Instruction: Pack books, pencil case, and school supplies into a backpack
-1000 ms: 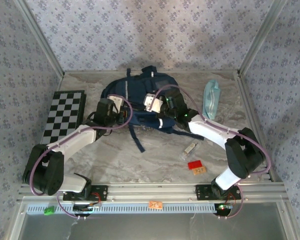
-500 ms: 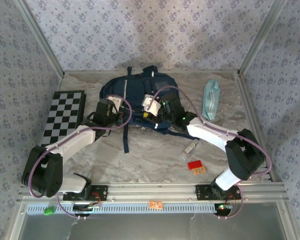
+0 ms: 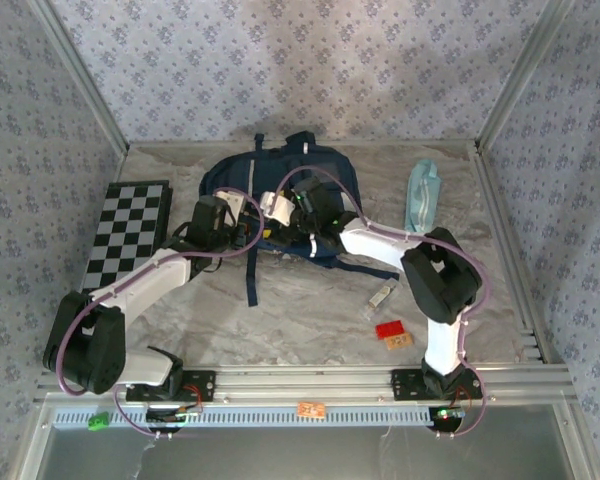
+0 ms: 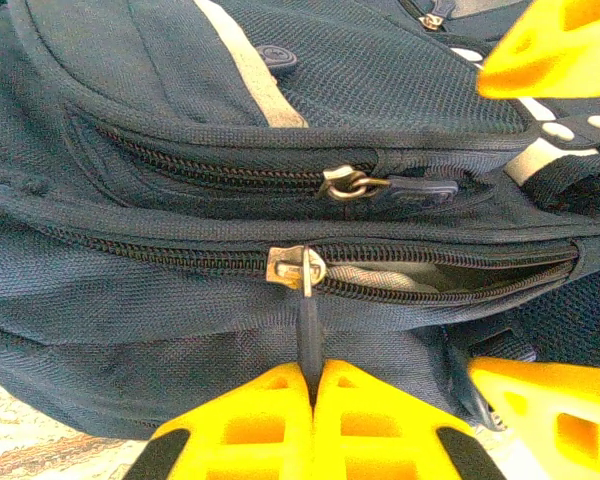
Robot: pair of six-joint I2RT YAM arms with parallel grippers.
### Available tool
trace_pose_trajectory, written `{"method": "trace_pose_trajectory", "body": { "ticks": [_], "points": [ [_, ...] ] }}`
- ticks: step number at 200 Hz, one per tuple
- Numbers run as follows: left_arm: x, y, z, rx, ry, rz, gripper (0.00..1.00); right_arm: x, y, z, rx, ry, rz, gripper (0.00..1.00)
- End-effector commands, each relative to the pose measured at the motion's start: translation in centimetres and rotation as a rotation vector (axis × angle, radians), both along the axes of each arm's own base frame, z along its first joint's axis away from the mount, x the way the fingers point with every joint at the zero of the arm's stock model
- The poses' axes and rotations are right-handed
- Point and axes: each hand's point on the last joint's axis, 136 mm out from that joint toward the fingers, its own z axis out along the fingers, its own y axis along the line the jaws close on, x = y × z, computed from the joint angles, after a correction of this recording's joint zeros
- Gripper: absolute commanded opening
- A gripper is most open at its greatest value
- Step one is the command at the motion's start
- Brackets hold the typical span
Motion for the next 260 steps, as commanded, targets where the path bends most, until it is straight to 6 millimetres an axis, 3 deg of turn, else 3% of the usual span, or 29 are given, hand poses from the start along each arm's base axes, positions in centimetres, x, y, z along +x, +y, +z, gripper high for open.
{"method": "trace_pose_trajectory", "body": {
  "ticks": [1,20,29,46,76,91,109,111,118,190,210,235,248,260],
  "points": [
    [0.5,-1.7,2.3,-0.061,-0.041,-0.047,0.00,1.5,1.1,-0.1,-0.019,-0.090,0.025,0.86],
    [0.6,-1.8,2.2,-0.059,-0.034,-0.047,0.00,2.0,1.7,-1.0,-0.030,-0.099,0.038,0.83],
    [0.6,-1.8,2.1,-0.057,-0.032,-0.048,0.00,2.2,1.8,-1.6,-0.041,-0.099,0.044,0.77],
    [0.6,-1.5,2.0,-0.049,-0.031,-0.039,0.00,3.0,1.6,-1.6,-0.052,-0.136,0.018,0.54],
    [0.4,-0.8,1.6,-0.025,-0.012,-0.014,0.00,2.6,0.9,-0.7,-0.049,-0.209,0.032,0.11],
    [0.1,-0.1,1.4,-0.007,-0.002,0.012,0.00,2.2,0.0,0.2,-0.041,-0.227,0.038,0.00],
    [-0.1,1.2,0.8,0.037,0.012,0.063,0.00,1.4,-0.9,1.4,-0.043,-0.255,0.061,0.00],
    [-0.1,1.4,0.7,0.042,0.015,0.069,0.00,0.9,-1.3,0.4,-0.060,-0.238,0.065,0.00],
    [-0.1,1.8,0.6,0.057,0.020,0.087,0.00,0.3,-1.8,0.0,-0.077,-0.237,0.076,0.00],
    [0.0,5.7,-0.7,0.180,0.079,0.243,0.00,-2.8,-5.1,1.0,-0.104,-0.269,0.098,0.00],
    [-0.5,4.1,-0.3,0.113,0.079,0.164,0.00,-3.3,-5.1,1.2,-0.095,-0.261,0.103,0.00],
    [-2.8,-0.8,1.5,-0.057,0.058,-0.069,0.00,-4.3,-4.8,2.1,-0.070,-0.238,0.135,0.00],
    [-4.3,-2.7,2.3,-0.113,0.046,-0.166,0.17,-4.6,-4.9,2.3,-0.071,-0.221,0.141,0.00],
    [-5.1,-3.6,2.1,-0.151,0.075,-0.201,0.24,-4.7,-4.9,2.6,-0.070,-0.219,0.141,0.00]
  ]
}}
